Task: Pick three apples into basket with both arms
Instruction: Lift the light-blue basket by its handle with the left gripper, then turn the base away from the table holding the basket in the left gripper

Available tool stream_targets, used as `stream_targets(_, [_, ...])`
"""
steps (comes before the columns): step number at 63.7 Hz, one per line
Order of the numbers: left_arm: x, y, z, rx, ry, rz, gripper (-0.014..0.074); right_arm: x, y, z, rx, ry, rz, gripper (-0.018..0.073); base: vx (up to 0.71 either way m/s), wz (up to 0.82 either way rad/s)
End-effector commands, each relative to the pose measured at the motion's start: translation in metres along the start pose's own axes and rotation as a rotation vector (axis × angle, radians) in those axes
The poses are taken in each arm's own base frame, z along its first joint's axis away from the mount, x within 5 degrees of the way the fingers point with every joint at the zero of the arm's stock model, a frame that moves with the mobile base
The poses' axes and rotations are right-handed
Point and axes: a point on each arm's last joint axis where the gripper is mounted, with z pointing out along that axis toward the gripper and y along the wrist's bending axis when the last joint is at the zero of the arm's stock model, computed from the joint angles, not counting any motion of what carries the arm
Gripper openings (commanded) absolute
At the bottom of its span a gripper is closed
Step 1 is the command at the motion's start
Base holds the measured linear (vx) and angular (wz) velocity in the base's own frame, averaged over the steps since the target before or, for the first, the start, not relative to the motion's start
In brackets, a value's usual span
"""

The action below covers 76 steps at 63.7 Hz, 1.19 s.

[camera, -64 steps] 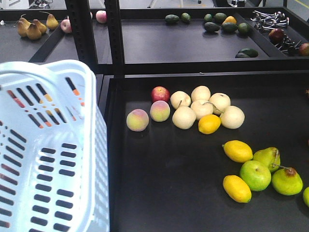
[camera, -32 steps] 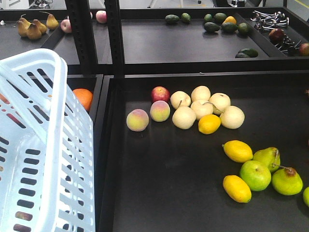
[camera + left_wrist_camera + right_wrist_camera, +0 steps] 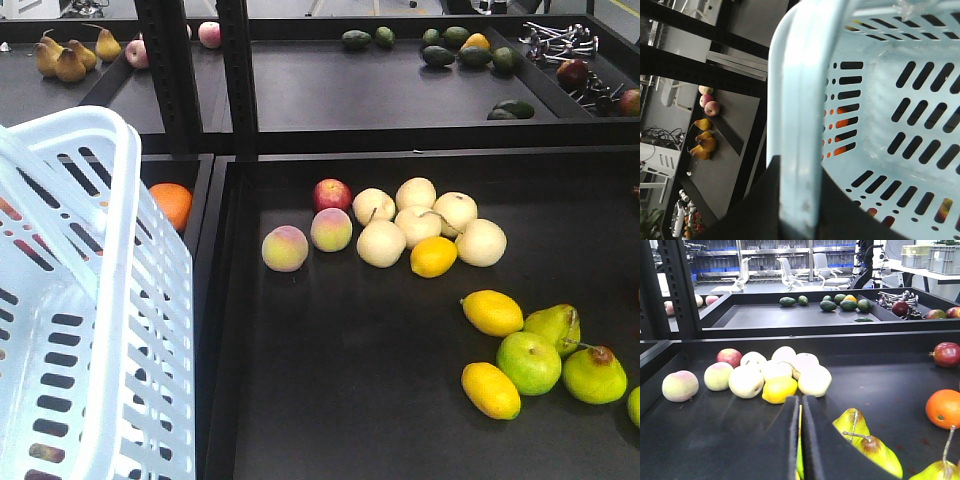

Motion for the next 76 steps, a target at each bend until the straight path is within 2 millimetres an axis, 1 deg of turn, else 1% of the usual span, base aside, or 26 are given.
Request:
stream_targets(1, [-0.0034,0.0098,-0.0075,-0.078,-0.059,-0.007,-0.0006,-0.0031,0.0003,0.0,-0.002,-0.07,-0.009,-0.0009,0.0,0.0])
stream_targets(43, [-0.0034,0.0098,-0.0075,-0.078,-0.059,-0.007,-0.0006,-0.0031,0.0003,0.0,-0.002,-0.07,-0.009,-0.0009,-0.02,0.07])
stream_targets(58, [-0.0034,0.0098,-0.0075,-0.078,-0.059,-0.007,-0.0006,-0.0031,0.0003,0.0,-0.002,-0.07,-0.009,-0.0009,-0.04,0.28])
stream_targets(76, [-0.0034,0.0098,-0.0075,-0.078,-0.059,-0.007,-0.0006,-0.0031,0.0003,0.0,-0.002,-0.07,-0.009,-0.0009,-0.05,0.46])
